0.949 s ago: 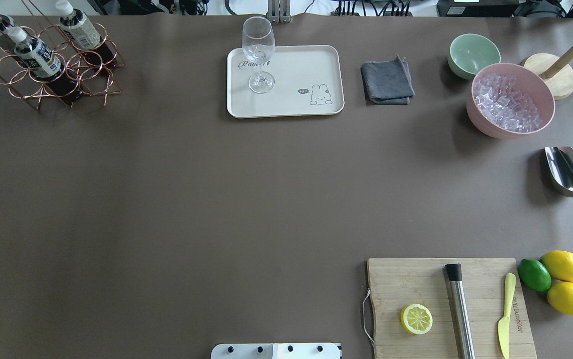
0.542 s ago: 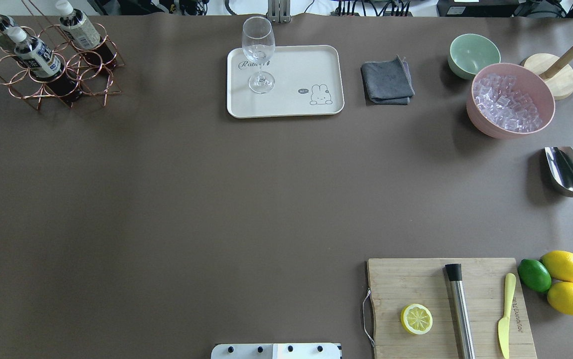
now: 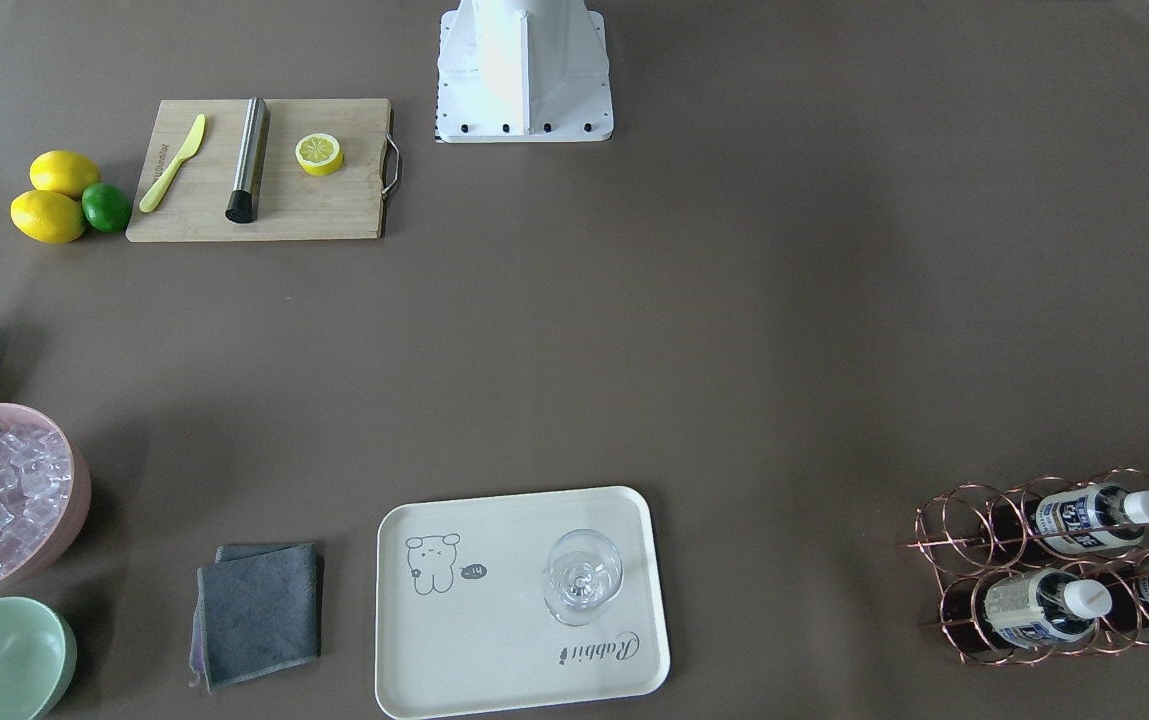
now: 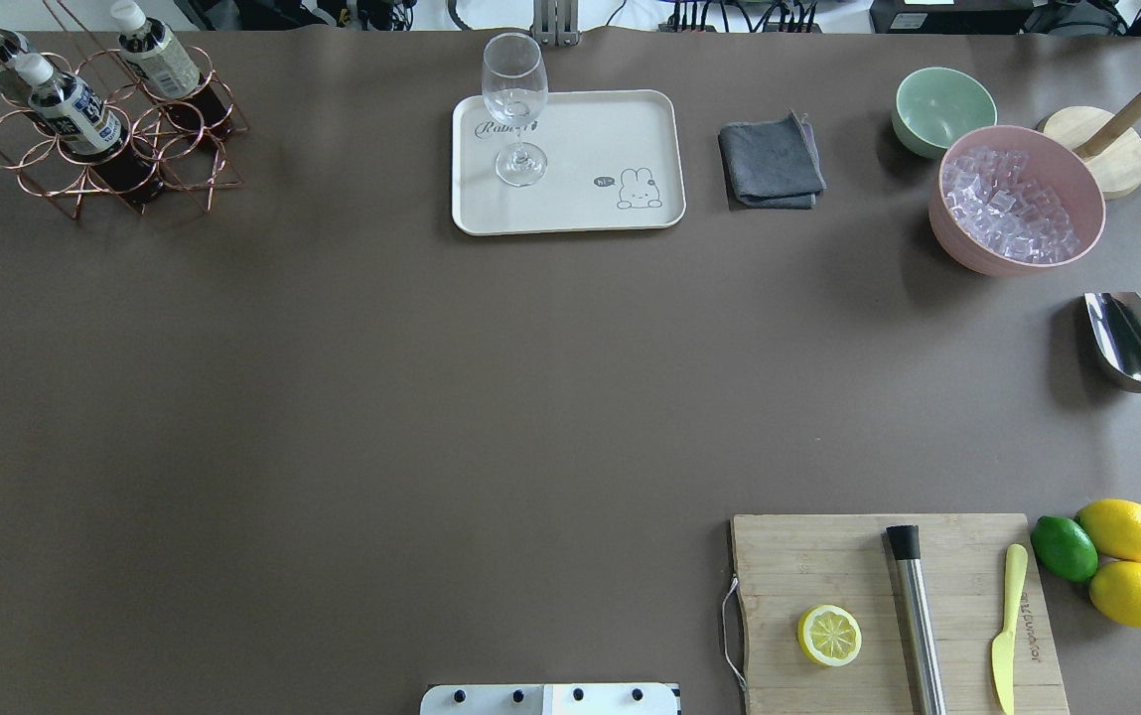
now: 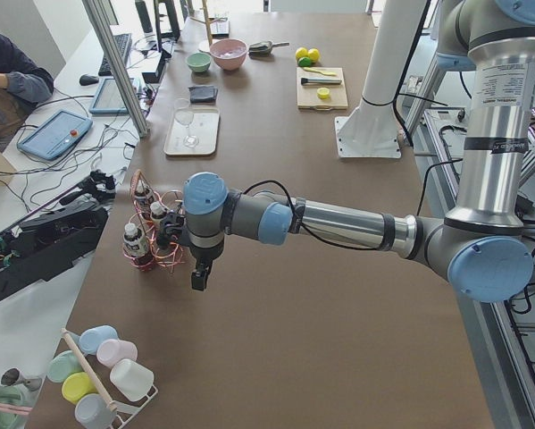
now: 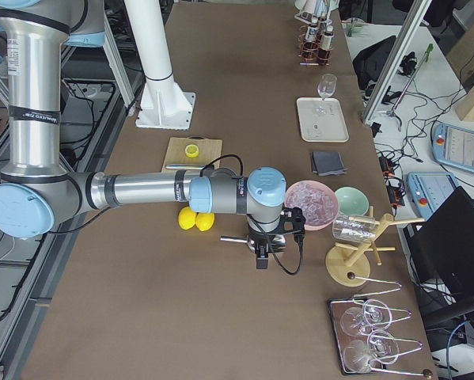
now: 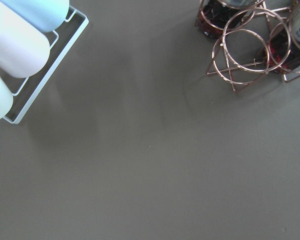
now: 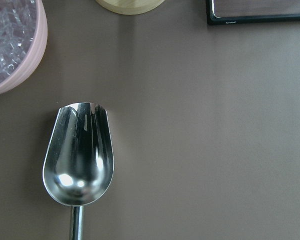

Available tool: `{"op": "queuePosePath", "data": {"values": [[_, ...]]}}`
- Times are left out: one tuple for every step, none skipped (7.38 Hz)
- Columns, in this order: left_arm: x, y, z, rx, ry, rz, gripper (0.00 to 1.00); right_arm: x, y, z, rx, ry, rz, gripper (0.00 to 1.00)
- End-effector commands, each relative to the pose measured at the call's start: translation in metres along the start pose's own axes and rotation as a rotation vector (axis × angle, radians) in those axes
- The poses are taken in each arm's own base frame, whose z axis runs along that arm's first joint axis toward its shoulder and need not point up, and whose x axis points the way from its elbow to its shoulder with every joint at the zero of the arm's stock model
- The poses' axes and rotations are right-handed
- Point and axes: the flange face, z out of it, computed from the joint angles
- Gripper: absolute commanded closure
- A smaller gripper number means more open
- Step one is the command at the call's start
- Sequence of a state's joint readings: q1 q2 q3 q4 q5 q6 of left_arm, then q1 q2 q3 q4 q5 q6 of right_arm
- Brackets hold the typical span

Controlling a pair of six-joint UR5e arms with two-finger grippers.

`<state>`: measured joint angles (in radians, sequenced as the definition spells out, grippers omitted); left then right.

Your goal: Take tea from basket to plate

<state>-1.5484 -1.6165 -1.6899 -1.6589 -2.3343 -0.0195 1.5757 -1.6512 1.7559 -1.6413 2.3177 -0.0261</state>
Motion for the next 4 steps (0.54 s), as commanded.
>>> {"op": "queuePosePath", "data": {"values": [[0.031,-0.044,-0.029,0.094,0.007,0.112,0.01,-0.003,-0.002,0.003,-0.006,-0.001,-0.008,0.00],[0.048,-0.063,-0.032,0.102,0.011,0.183,0.01,-0.004,-0.002,0.003,-0.007,-0.001,-0.009,0.00],[0.064,-0.079,-0.039,0.118,0.013,0.219,0.01,-0.004,-0.002,0.003,-0.007,-0.001,-0.009,0.00],[0.081,-0.097,-0.050,0.146,-0.001,0.332,0.02,-0.005,-0.002,0.004,-0.009,-0.001,-0.011,0.00]]}}
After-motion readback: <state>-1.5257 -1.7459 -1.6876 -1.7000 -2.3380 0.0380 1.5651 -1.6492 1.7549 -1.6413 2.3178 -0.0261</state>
